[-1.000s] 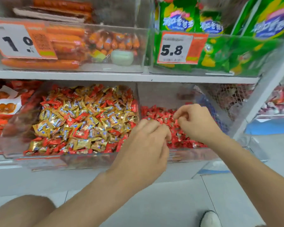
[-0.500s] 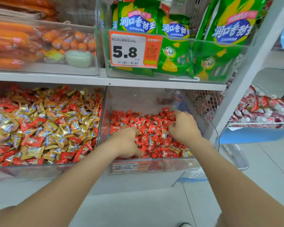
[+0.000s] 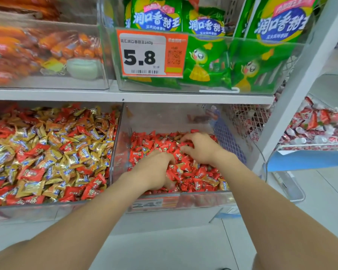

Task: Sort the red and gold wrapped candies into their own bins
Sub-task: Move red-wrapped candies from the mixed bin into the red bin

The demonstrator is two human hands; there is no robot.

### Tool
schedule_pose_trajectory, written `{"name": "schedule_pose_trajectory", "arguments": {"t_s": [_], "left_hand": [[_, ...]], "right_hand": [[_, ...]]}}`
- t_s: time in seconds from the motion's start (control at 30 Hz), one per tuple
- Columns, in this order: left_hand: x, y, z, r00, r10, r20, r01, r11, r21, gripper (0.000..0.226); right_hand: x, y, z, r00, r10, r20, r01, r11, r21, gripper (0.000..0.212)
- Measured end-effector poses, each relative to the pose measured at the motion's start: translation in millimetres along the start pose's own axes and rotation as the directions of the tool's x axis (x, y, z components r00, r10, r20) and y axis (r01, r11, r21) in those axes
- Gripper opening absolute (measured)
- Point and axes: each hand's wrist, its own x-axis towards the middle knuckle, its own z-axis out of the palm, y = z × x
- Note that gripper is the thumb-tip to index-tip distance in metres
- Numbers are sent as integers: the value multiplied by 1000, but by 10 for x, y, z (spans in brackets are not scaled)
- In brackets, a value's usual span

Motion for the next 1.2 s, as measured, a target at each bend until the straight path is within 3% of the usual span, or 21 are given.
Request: {"name": "schedule_pose_trajectory", "arguments": {"t_s": [0.1,0.23,0.43,0.57,0.63,0.73,0.87,1.07,1.13,1.2], "left_hand": [[55,3,22,994,34,-104,-36,999,-23,49],[66,70,-42,989,47,-143,-59,995,-80,29],[-95,176,-134,992,12,-125,-39,974,-222,22],[-224,206,-133,988,-60,-139,0,920,-392,21],[-270,190,-125,984,-83,-156,17,923,-383,27],[-294,169,-131,983,-92,-159,34,942,-335,27],[-307,162,-156,986,-101,-131,42,918,-394,15],[-291,134,-166,988,-51,-144,5,954,-301,8],[-266,111,-140,991,1,-136,-28,980,-199,19],[-251,121,-117,992,52,-115,-66,990,-120,33]], "right_hand": [[-106,-41,-116,998,-18,-68,29,984,177,18],[-356,-109,-237,999,11,-50,14,886,464,13],[-581,-93,-234,989,141,-45,-87,801,592,22],[-690,-164,-222,974,227,21,-155,590,792,22],[-725,-183,-206,972,229,46,-168,551,818,18],[-742,-178,-181,977,207,42,-160,593,789,16],[-713,-148,-202,975,221,-30,-137,699,702,19],[-692,-88,-243,976,214,33,-189,768,612,24],[-718,-79,-267,990,139,17,-131,878,461,28],[-751,-75,-277,998,30,-54,-22,988,155,31]]}}
